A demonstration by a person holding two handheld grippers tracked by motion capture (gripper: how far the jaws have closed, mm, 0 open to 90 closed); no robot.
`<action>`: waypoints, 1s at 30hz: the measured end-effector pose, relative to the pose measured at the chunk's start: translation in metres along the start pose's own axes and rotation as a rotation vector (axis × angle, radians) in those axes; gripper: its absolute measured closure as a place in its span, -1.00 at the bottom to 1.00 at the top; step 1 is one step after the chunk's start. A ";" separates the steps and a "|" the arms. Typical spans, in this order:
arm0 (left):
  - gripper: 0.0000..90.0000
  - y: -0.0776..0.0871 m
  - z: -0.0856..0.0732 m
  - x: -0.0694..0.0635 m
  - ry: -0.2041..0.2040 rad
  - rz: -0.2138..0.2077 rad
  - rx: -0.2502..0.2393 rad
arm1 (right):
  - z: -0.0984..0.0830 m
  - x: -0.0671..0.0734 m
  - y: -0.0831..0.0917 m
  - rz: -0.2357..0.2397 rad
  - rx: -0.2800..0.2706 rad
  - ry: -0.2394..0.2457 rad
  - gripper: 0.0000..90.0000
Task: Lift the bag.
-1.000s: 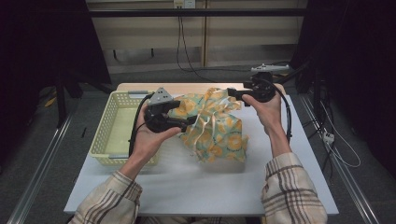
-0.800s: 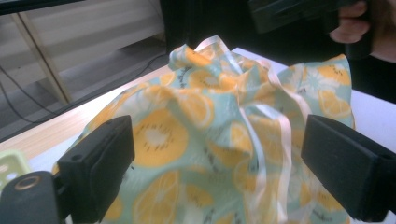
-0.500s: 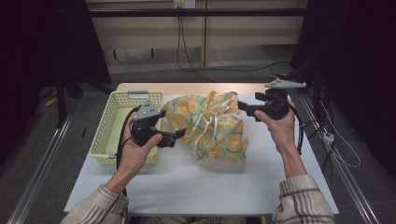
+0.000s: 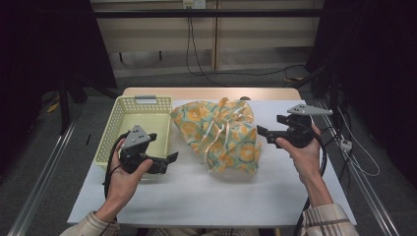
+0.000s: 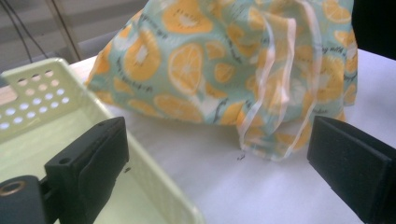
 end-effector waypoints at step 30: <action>-0.87 0.035 -0.061 0.002 0.046 0.094 -0.041 | -0.098 0.029 0.022 -0.024 0.048 -0.032 -0.69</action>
Point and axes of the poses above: each handheld gripper's, and its own axes: y roughly backward along the jaws, z roughly out of its top, x roughly to its left, the point moved 9 cm from there along -y, roughly forward along the jaws
